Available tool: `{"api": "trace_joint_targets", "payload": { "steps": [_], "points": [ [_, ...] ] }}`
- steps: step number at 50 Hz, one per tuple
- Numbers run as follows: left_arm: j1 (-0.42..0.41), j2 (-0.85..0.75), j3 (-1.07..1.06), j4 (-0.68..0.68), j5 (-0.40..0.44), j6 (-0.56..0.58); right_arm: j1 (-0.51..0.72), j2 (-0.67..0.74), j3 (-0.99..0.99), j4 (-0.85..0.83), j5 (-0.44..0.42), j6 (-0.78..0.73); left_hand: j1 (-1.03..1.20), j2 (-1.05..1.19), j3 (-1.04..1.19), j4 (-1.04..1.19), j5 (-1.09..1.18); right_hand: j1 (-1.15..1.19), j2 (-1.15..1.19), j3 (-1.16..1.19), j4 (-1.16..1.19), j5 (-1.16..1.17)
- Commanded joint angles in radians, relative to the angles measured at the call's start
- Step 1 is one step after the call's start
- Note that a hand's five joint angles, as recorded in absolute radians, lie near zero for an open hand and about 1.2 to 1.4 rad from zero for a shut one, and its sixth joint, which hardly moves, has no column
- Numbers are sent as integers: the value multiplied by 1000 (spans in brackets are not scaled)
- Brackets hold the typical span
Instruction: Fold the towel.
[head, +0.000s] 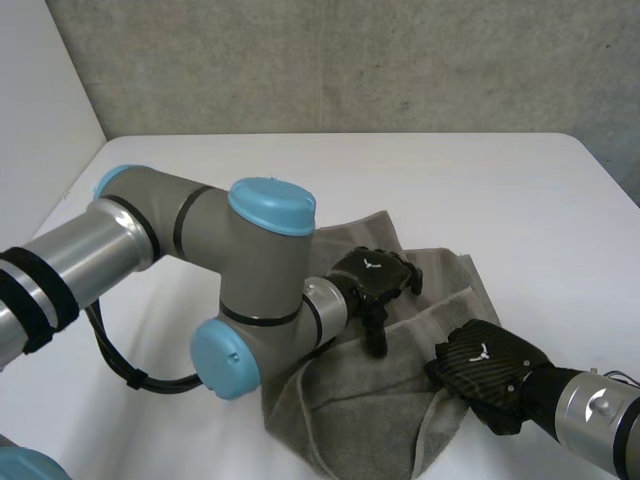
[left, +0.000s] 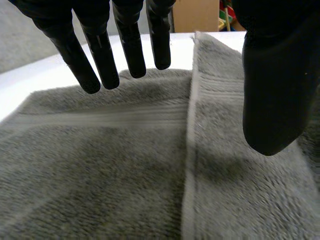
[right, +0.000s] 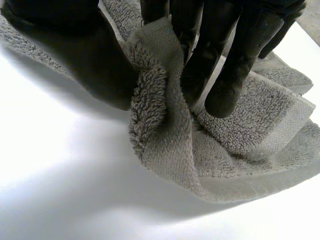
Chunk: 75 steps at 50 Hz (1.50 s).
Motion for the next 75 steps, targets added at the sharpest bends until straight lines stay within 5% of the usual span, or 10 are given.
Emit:
{"api": "trace_joint_targets", "payload": {
  "steps": [1,9,24,33,47,58,72,73,74,75],
  "points": [
    [-4,-25,5,8,3,-3,-32,-1,4,3,-70,6,-44,-38,-45,-44,-226,114,144,92,70,102],
    [-29,-57,29,8,-1,-40,-34,1,6,1,-73,6,-8,-3,-10,-9,-190,114,144,92,70,102],
    [-35,-74,34,8,-3,-43,-50,-1,-3,-4,-71,8,904,909,902,904,722,114,144,92,70,102],
    [-17,-69,57,11,-14,-43,-69,-32,-16,-5,-71,19,904,910,902,904,722,114,144,92,70,102],
    [177,130,-182,26,-236,-48,-73,-36,-17,-33,-71,23,904,910,902,904,722,114,144,92,70,102],
    [301,412,-671,290,-242,-48,-73,-26,-63,-79,-71,106,904,910,902,904,722,114,144,92,70,102],
    [401,615,-1014,599,-242,-34,-73,54,-166,-94,-42,247,904,910,902,904,722,114,144,92,70,102],
    [408,633,-1037,618,-238,-34,-73,54,-166,-94,-42,247,692,698,691,692,510,114,144,92,70,102],
    [413,647,-1055,634,-236,-31,-73,69,-192,-92,-41,311,185,190,183,184,3,114,144,92,70,102],
    [413,647,-1055,634,-236,-31,-73,70,-192,-92,-41,312,179,185,178,179,-3,114,144,92,70,102]
  ]
}}
